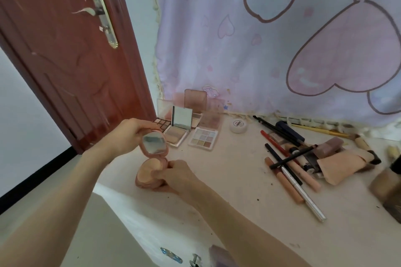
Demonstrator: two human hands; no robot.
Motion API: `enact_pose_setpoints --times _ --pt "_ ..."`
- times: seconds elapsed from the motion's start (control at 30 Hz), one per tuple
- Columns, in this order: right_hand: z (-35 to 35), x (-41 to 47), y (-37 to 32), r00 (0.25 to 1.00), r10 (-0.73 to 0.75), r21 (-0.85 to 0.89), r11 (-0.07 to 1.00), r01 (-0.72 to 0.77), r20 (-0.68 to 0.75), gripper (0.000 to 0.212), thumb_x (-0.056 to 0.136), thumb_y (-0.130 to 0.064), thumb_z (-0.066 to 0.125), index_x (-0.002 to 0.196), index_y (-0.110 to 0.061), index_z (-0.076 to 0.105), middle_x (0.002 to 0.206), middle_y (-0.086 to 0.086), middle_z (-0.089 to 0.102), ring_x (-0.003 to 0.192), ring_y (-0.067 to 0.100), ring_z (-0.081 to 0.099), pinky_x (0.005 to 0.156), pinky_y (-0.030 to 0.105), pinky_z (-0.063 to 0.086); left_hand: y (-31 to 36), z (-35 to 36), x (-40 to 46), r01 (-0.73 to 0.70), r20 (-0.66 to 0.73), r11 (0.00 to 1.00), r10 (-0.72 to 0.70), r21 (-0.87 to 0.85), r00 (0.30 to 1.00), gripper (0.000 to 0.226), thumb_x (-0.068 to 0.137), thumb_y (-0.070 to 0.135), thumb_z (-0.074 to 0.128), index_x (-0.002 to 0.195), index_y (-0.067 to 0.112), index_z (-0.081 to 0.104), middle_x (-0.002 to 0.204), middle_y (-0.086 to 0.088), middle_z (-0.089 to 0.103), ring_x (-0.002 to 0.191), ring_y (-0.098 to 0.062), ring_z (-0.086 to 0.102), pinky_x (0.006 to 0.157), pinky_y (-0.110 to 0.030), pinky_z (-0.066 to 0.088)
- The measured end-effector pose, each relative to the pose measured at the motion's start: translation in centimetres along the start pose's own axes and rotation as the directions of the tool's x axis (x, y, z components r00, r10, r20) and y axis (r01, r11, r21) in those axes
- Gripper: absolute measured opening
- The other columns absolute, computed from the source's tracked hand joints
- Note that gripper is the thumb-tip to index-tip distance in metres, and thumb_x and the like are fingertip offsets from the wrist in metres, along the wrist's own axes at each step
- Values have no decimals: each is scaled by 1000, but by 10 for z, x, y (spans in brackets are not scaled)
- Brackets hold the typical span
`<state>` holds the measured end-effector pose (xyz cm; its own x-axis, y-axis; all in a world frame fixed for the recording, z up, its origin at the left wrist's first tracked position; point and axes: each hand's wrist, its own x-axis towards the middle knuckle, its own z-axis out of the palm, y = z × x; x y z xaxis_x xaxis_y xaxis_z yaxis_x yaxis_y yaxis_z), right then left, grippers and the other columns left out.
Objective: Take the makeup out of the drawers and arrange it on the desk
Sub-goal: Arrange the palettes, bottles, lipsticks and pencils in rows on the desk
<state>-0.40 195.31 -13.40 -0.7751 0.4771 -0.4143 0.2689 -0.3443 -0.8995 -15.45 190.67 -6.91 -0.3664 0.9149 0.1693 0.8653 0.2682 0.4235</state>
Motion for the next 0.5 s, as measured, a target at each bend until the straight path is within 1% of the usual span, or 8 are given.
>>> enact_pose_setpoints --times 0.07,0.1,0.17,0.2,0.27,0.33,0.43,0.5 --pt "11 15 -4 998 -35 -118 993 27 -60 36 80 -11 66 113 2 58 112 16 63 95 27 65 81 39 56 -15 -5 7 32 -9 999 -32 16 999 30 86 -1 52 100 19 70 95 10 65 89 -6 57 73 -14 39" --pt "16 21 -8 995 -56 -192 981 40 -81 33 79 -14 65 109 1 60 104 14 65 82 24 67 77 37 57 -22 -7 11 51 -12 999 -51 17 999 32 86 -1 51 98 21 70 92 9 64 84 -5 57 66 -12 40" --pt "22 30 -14 989 -98 -320 946 60 -106 19 80 -16 61 94 -3 61 84 11 65 57 17 61 64 31 57 -34 -10 20 95 -16 995 -94 11 995 33 87 0 48 97 24 69 89 9 62 78 -2 55 56 -11 39" --pt "24 34 -16 986 -118 -359 931 68 -120 10 81 -16 59 85 -6 60 78 12 65 54 18 58 64 33 57 -40 -11 24 108 -17 994 -108 15 994 35 88 0 46 98 24 69 89 7 62 78 -4 55 56 -12 40" --pt "27 42 -18 976 -163 -407 909 90 -148 11 85 -18 55 84 -8 57 80 16 66 63 24 61 71 39 56 -49 -11 34 111 -12 993 -110 50 994 39 88 -4 43 100 22 69 91 6 60 83 -10 55 60 -15 40" --pt "29 47 -15 960 -240 -500 855 140 -141 27 89 -23 52 110 -6 57 100 17 65 86 28 63 82 39 53 -56 -11 42 95 4 991 -96 93 995 40 87 -5 42 101 22 69 91 7 58 89 -15 55 62 -20 41" --pt "32 54 -4 905 -417 -722 652 230 -88 39 91 -27 52 126 -10 48 122 10 50 115 27 46 96 36 38 -60 -10 50 82 15 980 -86 183 996 40 88 -2 43 101 26 68 96 8 56 95 -19 54 69 -30 46" --pt "33 58 2 857 -511 -849 480 223 -63 45 89 -38 53 125 -12 47 126 7 44 119 26 35 98 37 28 -60 -6 55 63 2 971 -65 229 998 39 88 -1 43 102 26 68 100 6 57 97 -19 53 79 -37 46"
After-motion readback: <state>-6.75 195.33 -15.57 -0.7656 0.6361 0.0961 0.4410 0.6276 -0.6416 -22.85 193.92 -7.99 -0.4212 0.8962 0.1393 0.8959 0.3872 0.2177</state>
